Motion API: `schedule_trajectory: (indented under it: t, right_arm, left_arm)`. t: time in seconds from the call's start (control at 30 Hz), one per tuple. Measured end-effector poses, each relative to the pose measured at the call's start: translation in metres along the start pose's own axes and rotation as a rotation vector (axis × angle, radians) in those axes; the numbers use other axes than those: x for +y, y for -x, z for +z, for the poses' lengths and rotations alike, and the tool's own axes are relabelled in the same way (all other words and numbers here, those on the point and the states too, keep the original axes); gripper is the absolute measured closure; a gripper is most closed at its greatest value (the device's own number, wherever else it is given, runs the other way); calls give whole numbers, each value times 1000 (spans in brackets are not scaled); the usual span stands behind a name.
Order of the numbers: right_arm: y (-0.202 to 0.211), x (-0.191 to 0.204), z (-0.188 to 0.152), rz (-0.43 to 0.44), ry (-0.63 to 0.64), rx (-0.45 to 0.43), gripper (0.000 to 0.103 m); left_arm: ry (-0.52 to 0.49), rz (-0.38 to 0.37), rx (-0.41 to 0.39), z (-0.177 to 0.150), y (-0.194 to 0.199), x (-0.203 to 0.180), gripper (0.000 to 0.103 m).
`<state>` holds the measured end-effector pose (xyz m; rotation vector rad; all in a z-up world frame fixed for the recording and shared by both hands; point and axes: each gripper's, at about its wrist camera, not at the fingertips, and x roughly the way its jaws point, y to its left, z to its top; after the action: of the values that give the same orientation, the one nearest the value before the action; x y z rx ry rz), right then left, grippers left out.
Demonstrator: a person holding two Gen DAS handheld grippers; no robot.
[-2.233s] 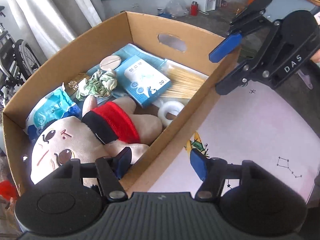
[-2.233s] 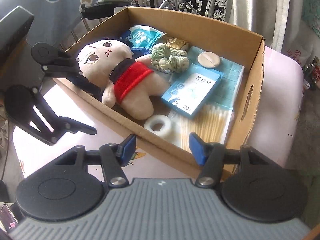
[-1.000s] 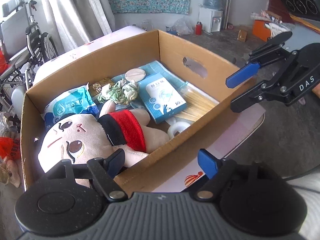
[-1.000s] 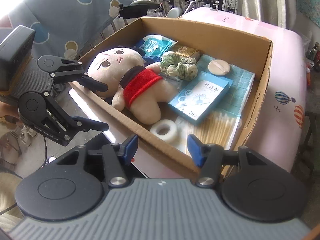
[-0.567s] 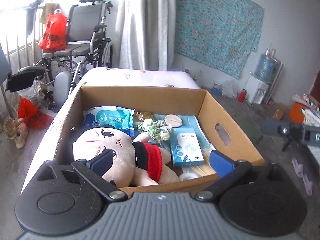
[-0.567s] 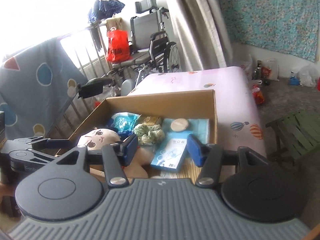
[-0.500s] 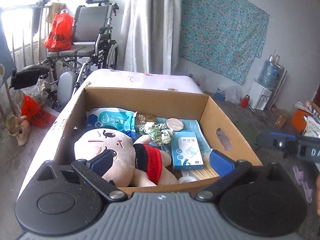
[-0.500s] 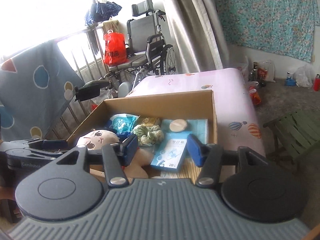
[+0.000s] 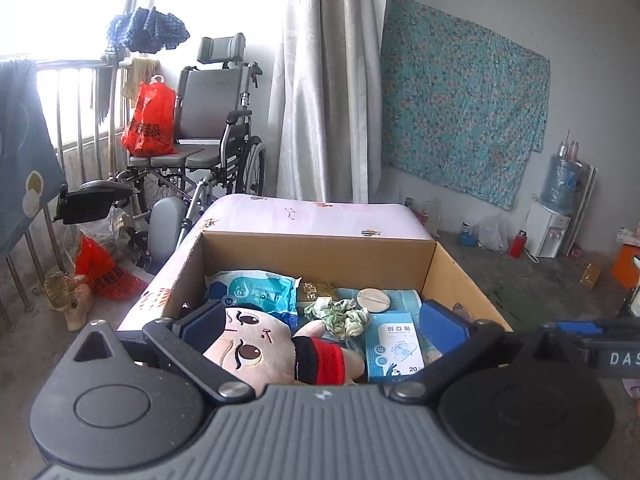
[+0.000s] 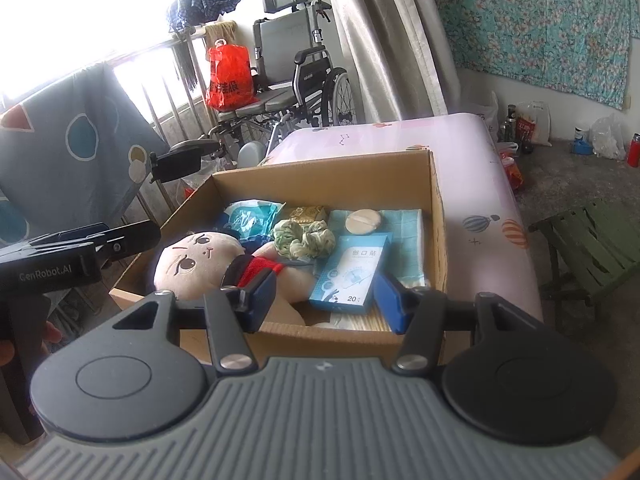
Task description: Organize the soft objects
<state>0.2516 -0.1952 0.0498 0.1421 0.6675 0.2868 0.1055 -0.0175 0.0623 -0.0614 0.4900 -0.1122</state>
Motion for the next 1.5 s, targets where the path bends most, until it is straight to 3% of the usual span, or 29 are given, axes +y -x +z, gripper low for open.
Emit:
schedule_trajectory:
  t: [0.13, 0.2, 0.27, 0.37, 0.57, 0.7, 0.83, 1.03, 1.23, 1.5]
  right_arm:
    - [3, 1, 2, -3, 2, -11, 50]
    - [4, 3, 1, -4, 4, -29, 50]
    - [6, 4, 2, 3, 4, -37, 50]
    - [5, 4, 3, -2, 1, -35, 49]
    - [0, 0, 0, -3, -20, -18, 49]
    - [-4, -3, -2, -6, -37, 4, 49]
    - [-6, -3, -5, -12, -44, 7, 49]
    - [-11, -3, -5, -20, -42, 12, 49]
    - [-19, -6, -7, -21, -49, 36, 49]
    - [-25, -8, -7, -28, -52, 52, 49]
  left_arm:
    - [40, -37, 33, -4, -6, 5, 0]
    - [58, -21, 33, -7, -9, 5, 0]
    - [29, 28, 20, -7, -10, 0, 0]
    - [-55, 9, -1, -9, -7, -5, 0]
    - [-99, 49, -59, -19, 0, -16, 0]
    - [-130, 58, -16, -19, -3, -20, 0]
    - [-117, 118, 56, -18, -11, -21, 0]
    - [-69, 109, 108, -19, -16, -13, 0]
    - [-81, 143, 112, -20, -16, -14, 0]
    - [-73, 125, 97, -20, -15, -15, 0]
